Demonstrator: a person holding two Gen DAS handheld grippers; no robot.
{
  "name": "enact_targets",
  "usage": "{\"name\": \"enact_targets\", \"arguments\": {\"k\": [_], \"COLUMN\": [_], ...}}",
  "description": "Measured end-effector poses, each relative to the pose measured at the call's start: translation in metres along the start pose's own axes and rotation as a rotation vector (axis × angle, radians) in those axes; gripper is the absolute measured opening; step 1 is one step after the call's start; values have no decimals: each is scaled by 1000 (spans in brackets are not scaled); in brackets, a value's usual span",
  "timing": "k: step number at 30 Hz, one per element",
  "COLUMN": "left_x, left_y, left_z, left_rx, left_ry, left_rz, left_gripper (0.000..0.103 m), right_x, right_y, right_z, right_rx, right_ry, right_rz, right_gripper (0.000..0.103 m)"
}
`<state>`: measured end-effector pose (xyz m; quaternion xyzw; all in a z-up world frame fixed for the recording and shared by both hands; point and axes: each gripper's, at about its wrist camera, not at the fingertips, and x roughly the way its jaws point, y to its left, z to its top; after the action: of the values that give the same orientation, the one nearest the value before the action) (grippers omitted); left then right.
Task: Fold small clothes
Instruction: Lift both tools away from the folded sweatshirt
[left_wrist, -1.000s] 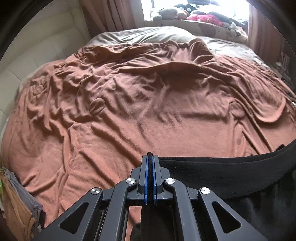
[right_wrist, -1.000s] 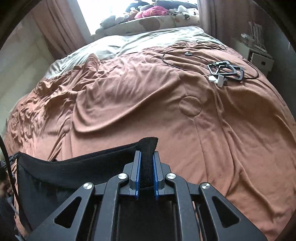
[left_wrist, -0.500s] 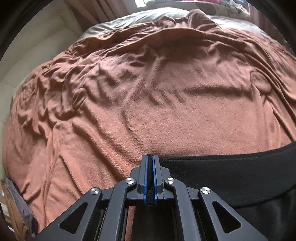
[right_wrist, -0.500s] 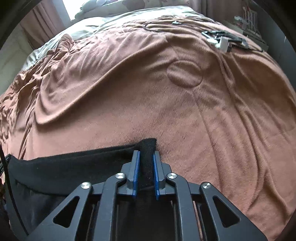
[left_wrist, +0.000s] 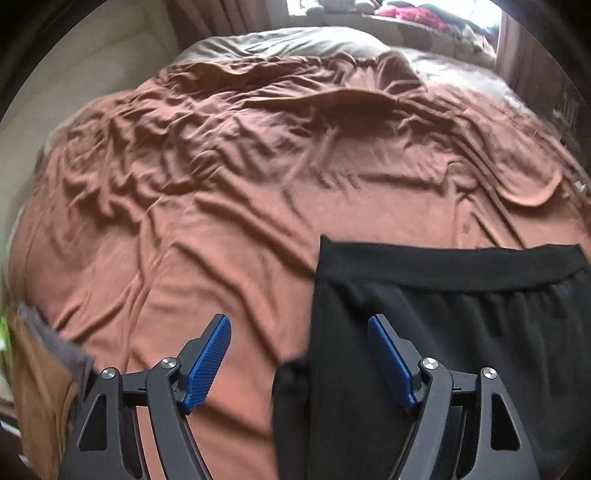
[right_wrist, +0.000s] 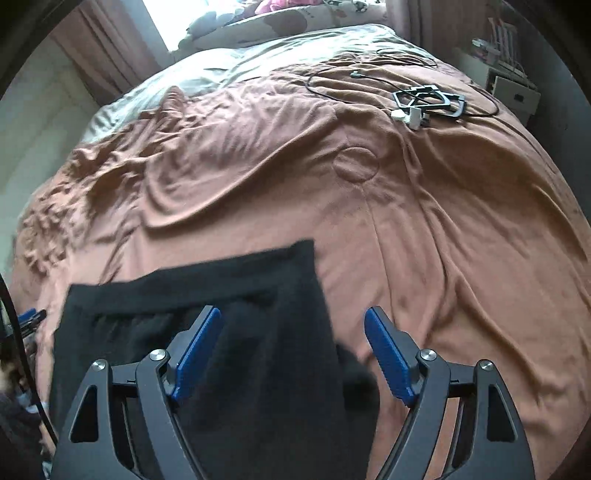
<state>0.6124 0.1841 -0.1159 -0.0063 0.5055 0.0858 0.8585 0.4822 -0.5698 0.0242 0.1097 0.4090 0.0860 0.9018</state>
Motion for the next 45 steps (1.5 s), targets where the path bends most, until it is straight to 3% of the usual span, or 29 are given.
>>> {"name": "enact_targets", "arguments": {"k": [12,17,22,29,37,45], "left_x": [-124,-157,-179,-196,-201,-181], "left_y": [24,23,22,32,31,41], "left_z": [-61,-88,-111,-154,-201,-237], "left_rx": [-45,-50,-65,-153,-157,-290], "left_ry": [-66,-112,-144,-171,-174,-154], "left_rz": [-70,-127,-167,-229,-174,-266], "left_gripper": [78,89,94,95,95,95], "right_x": [-146,-184,-216,-242,-262,-239], "right_y": [9,18,16,-1,-20,-34], "right_z": [-78,-112,-146,-188,-231,-253], "right_rx": [-68,-107,-120,-56,45,127], "right_ry": [-148,-191,-212,-230,-232,-194], "right_rz": [-46,-73,-32,32,66,93], "right_gripper": [79,79,79,79,79,79]}}
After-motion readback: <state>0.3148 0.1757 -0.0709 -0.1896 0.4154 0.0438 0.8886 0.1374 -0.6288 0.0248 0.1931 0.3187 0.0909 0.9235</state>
